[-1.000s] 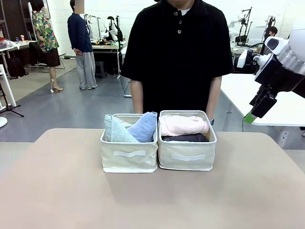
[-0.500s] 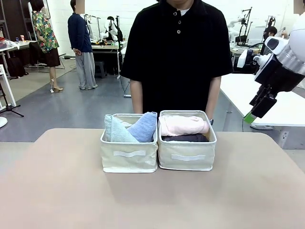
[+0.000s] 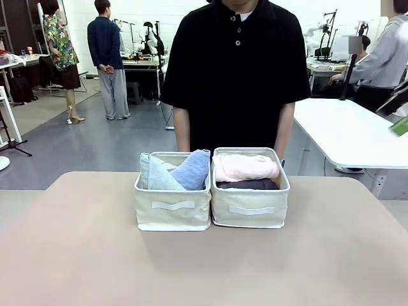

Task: Sort the towels based on their folding style.
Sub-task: Pick up another triangle-folded towel from the table and place it in the left Fabric basket.

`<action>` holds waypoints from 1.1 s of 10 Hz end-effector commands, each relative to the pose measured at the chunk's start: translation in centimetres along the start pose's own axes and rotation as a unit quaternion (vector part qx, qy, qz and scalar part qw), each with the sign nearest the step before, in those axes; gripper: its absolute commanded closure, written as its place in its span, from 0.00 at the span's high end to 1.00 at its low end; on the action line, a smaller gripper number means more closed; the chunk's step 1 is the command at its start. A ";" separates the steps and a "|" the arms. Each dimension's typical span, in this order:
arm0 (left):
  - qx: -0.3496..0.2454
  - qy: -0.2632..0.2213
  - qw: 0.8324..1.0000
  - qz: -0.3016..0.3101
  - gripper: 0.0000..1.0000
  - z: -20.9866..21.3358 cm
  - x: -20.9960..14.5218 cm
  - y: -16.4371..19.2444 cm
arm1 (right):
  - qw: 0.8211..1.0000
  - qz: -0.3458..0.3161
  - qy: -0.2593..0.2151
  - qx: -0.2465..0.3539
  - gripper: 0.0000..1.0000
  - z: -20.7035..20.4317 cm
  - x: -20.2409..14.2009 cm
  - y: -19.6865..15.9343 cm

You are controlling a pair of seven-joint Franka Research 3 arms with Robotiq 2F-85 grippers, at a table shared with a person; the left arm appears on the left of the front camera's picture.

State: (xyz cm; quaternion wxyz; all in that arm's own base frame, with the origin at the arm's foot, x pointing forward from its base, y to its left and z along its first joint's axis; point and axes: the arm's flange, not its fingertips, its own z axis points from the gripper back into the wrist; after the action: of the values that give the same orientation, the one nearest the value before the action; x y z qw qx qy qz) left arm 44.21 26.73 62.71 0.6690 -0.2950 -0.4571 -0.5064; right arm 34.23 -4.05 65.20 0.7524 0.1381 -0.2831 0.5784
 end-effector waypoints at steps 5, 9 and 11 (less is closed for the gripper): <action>0.000 -0.001 1.000 0.006 1.00 0.0 0.3 -0.2 | 0.952 -0.024 -0.281 0.122 1.00 10.1 -10.1 -9.7; 0.000 -0.001 1.000 0.006 1.00 0.0 0.3 -0.2 | 0.951 -0.031 -0.303 0.062 1.00 9.1 -16.0 -12.8; 0.000 -0.001 1.000 0.006 1.00 0.0 0.3 -0.2 | 0.958 -0.025 -0.282 0.048 1.00 8.3 -16.2 -12.8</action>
State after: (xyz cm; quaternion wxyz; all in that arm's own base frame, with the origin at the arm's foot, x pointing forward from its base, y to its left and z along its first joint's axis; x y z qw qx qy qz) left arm 44.21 26.73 62.75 0.6689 -0.2948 -0.4571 -0.5067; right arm 41.38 -26.12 63.01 0.6408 0.3662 -0.4567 0.4967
